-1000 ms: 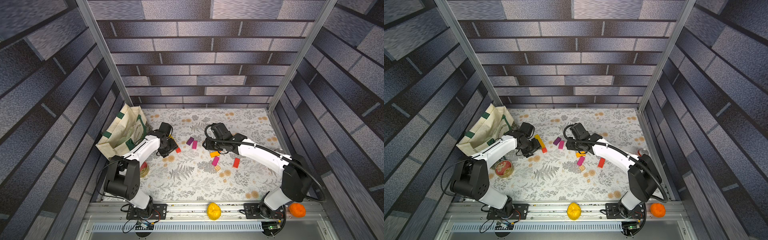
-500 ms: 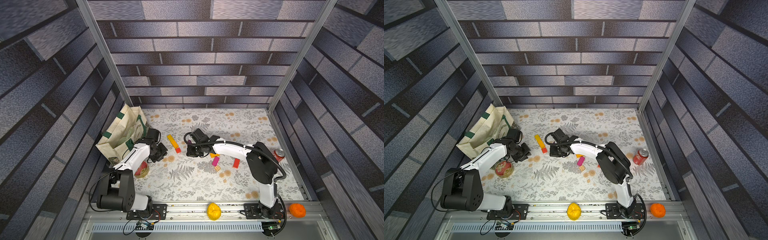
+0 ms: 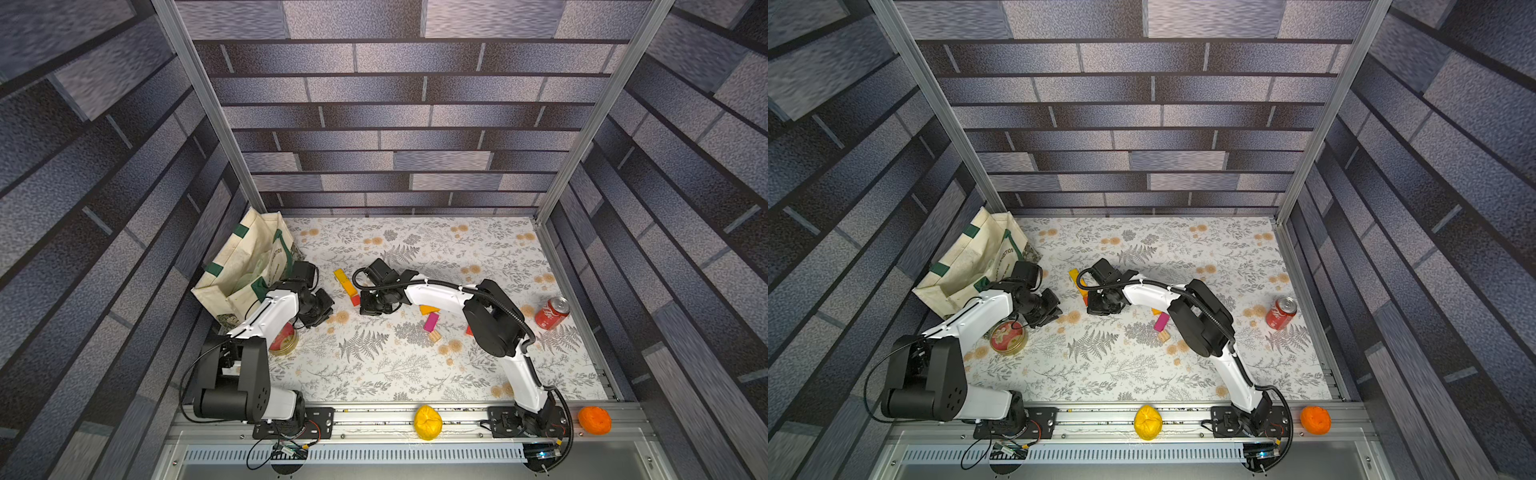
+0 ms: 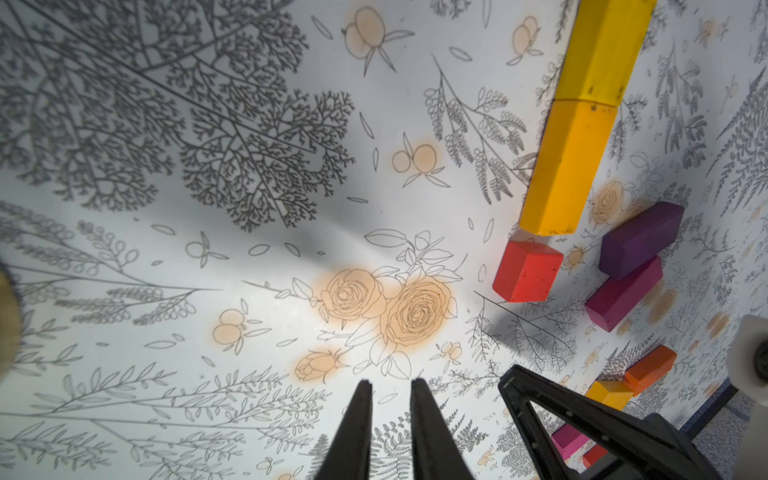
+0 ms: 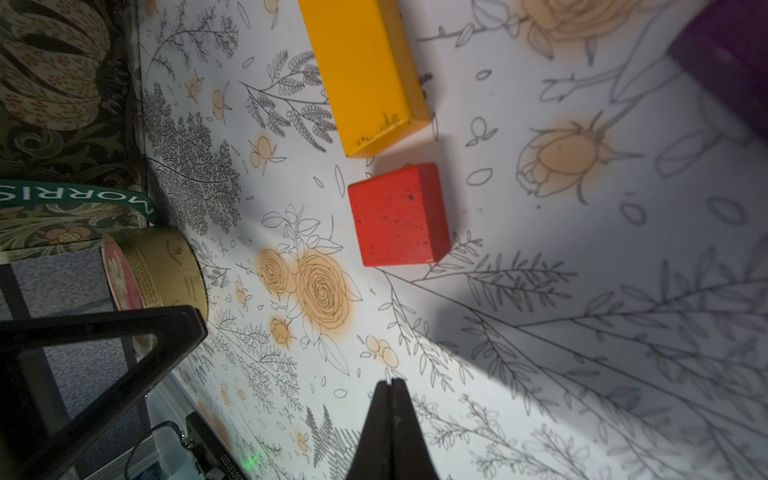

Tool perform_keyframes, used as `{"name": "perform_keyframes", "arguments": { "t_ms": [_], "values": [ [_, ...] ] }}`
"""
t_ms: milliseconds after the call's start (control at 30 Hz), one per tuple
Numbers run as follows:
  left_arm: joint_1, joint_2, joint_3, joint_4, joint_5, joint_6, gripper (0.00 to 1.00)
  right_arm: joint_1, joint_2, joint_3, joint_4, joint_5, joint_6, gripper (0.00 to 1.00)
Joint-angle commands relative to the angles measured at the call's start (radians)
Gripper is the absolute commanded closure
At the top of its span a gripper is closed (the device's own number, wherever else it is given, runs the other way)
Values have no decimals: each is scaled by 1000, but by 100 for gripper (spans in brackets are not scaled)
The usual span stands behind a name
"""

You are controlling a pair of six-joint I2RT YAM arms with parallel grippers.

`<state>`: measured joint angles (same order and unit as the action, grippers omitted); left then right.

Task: Assemble the letter v with building blocks
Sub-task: Assemble the building block at the center of the board.

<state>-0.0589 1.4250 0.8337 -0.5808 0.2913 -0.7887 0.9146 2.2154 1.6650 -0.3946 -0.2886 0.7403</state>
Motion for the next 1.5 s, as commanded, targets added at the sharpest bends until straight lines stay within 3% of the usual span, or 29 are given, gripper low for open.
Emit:
{"name": "perform_keyframes", "arguments": {
  "t_ms": [0, 367, 533, 733, 1467],
  "values": [
    [4, 31, -4, 6, 23, 24, 80, 7, 40, 46, -56, 22, -1, 100],
    [2, 123, 28, 15, 28, 38, 75, 7, 129, 139, -96, 51, -4, 99],
    [2, 157, 36, 22, 25, 38, 65, 5, 165, 202, -148, 78, -14, 96],
    [2, 203, 62, 19, 28, 44, 61, 5, 196, 248, -175, 89, -18, 95],
    [-38, 263, 119, 35, 57, 17, 73, -10, 227, 289, -218, 109, -30, 91]
  ]
}}
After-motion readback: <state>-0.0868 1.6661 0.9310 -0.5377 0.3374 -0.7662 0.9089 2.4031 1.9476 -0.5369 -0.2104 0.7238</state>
